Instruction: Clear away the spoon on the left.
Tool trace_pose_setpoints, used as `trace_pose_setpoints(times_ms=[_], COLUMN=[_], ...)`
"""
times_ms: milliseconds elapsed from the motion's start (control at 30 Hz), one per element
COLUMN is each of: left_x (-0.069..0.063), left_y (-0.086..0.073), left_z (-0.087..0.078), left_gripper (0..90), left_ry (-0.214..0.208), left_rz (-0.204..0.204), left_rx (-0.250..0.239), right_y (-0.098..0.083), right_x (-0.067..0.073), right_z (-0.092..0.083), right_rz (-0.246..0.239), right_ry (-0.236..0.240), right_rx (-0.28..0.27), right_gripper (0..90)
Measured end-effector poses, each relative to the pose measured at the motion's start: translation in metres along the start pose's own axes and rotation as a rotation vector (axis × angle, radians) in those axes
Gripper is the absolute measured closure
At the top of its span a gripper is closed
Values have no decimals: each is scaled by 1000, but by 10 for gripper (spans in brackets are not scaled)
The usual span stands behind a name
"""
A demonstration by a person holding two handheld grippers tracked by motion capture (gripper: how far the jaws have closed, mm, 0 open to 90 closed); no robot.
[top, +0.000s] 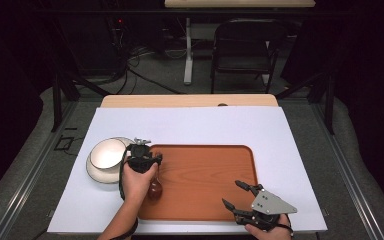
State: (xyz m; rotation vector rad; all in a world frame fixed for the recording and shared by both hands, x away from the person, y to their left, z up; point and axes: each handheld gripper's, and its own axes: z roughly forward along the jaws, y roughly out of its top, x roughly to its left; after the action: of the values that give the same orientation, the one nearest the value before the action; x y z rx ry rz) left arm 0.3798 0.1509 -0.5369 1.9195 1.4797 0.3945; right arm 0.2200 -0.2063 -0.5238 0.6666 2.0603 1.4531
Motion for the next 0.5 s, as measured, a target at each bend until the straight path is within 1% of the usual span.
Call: trace_pose_setpoints(times_ms=[67, 100, 133, 167, 200, 267, 300, 333, 367, 400, 433, 467, 500], left_x=[1, 1, 1, 1, 2, 3, 3, 4, 6, 7, 7, 10, 10], left_y=[0, 0, -1, -1, -1, -2, -2, -4, -6, -7, -7, -11, -11], left_z=[-9, -9, -17, -17, -24, -33, -33, -42, -47, -52, -52, -61, -61], left_gripper=[553, 549, 543, 535, 526, 514, 513, 511, 508, 507, 504, 504, 501], left_ry=[-7, -7, -13, -13, -20, -24, -24, -31, -33, -34, -34, -34, -34], left_rz=[10, 10, 15, 15, 23, 36, 36, 47, 52, 55, 55, 62, 62], left_rx=[-18, -18, -36, -36, -55, -72, -72, -88, -94, -104, -104, -117, -117], right_y=[0, 0, 0, 0, 0, 0, 0, 0, 0, 0, 0, 0, 0], right_x=[0, 0, 0, 0, 0, 0, 0, 1, 0, 0, 0, 0, 0], right_z=[0, 0, 0, 0, 0, 0, 0, 0, 0, 1, 1, 1, 1], right_rz=[0, 0, 1, 1, 0, 0, -1, 0, 0, 2, 3, 3, 3], right_ry=[-1, -1, -1, -1, -1, -1, -1, -2, -3, -3, -3, -3, -3], right_rx=[1, 1, 2, 2, 1, 0, 0, 1, 1, 3, 4, 5, 5], right_gripper=[327, 327, 327, 327, 327, 327, 327, 327, 327, 327, 327, 327, 327])
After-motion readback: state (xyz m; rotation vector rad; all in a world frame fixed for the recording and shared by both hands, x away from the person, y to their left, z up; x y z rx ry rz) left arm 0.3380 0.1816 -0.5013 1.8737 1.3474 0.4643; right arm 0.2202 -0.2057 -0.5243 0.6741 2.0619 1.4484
